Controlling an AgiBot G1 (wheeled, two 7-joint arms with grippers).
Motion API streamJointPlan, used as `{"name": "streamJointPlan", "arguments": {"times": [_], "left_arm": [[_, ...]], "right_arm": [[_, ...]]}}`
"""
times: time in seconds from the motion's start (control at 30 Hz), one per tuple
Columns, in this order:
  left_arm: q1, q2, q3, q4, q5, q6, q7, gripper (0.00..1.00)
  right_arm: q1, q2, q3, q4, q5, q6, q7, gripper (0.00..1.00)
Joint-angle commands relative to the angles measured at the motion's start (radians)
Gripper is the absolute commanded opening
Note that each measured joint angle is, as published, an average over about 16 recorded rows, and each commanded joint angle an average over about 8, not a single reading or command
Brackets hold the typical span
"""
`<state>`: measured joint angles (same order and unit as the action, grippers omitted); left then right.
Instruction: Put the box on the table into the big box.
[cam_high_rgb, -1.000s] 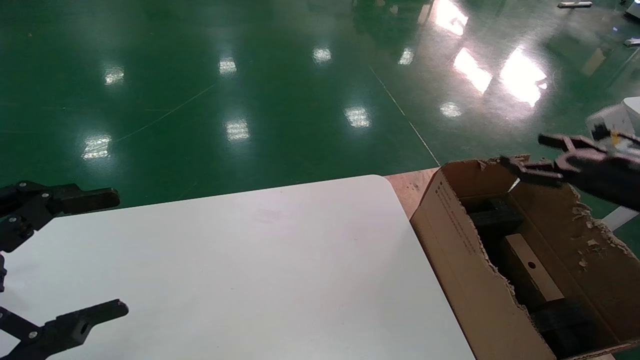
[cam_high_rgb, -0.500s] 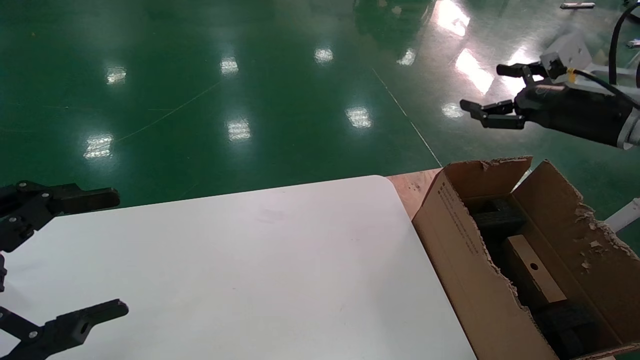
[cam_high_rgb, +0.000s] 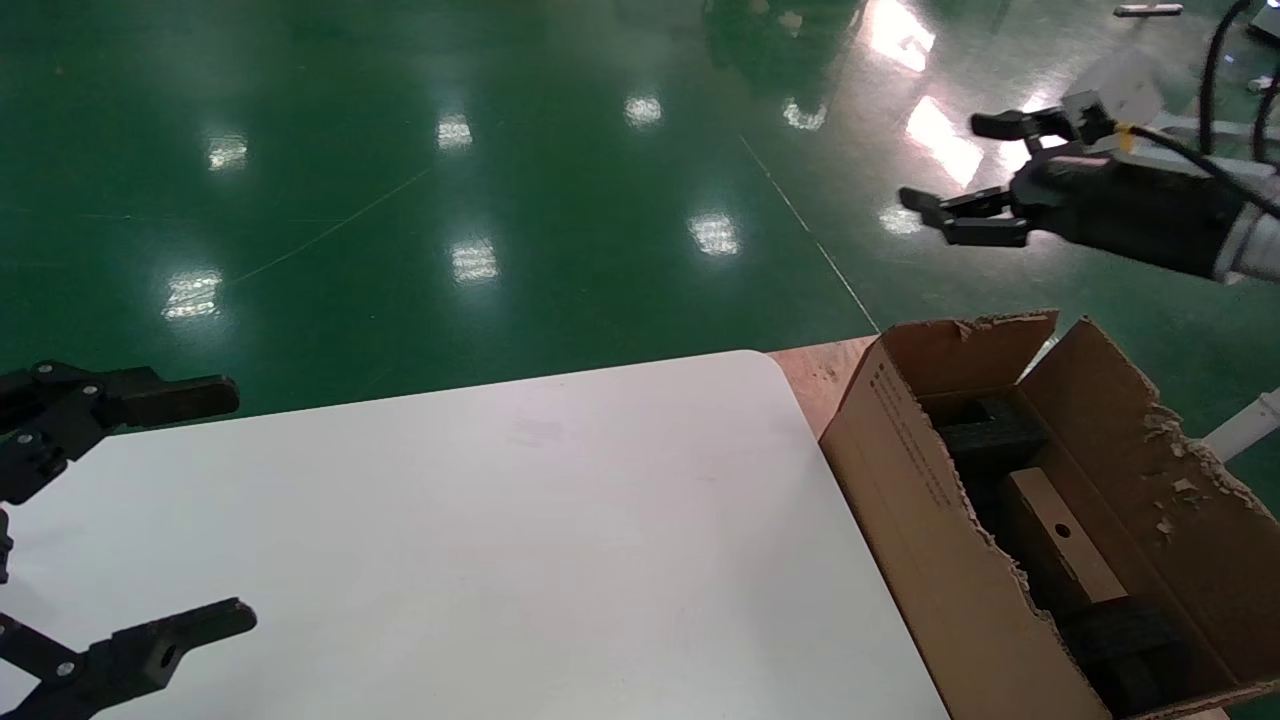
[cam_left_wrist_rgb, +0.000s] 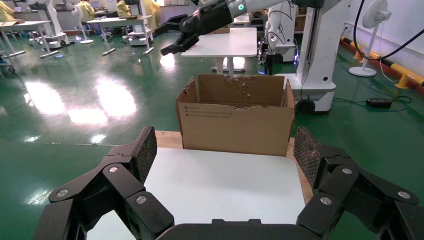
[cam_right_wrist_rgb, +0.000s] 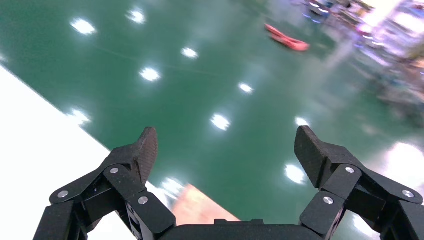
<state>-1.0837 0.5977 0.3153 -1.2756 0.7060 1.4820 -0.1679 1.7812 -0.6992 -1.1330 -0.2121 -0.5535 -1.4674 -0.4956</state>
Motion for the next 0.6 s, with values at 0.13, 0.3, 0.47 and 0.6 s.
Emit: {"name": "streamJointPlan", "arguments": {"times": [0.13, 0.3, 0.47, 0.6], "left_arm": [[0.0, 0.0, 0.0, 0.0, 0.0, 0.0, 0.0, 1.0], [0.0, 0.0, 0.0, 0.0, 0.0, 0.0, 0.0, 1.0], [0.0, 0.0, 0.001, 0.0, 0.0, 0.0, 0.0, 1.0], [0.0, 0.0, 0.001, 0.0, 0.0, 0.0, 0.0, 1.0]], "right_arm": [[-0.059, 0.007, 0.072, 0.127, -0.015, -0.002, 0.057, 1.0], [-0.124, 0.015, 0.15, 0.264, -0.031, -0.005, 0.12, 1.0], [-0.188, 0.023, 0.228, 0.401, -0.048, -0.007, 0.182, 1.0], [-0.24, 0.029, 0.29, 0.51, -0.06, -0.009, 0.232, 1.0]]}}
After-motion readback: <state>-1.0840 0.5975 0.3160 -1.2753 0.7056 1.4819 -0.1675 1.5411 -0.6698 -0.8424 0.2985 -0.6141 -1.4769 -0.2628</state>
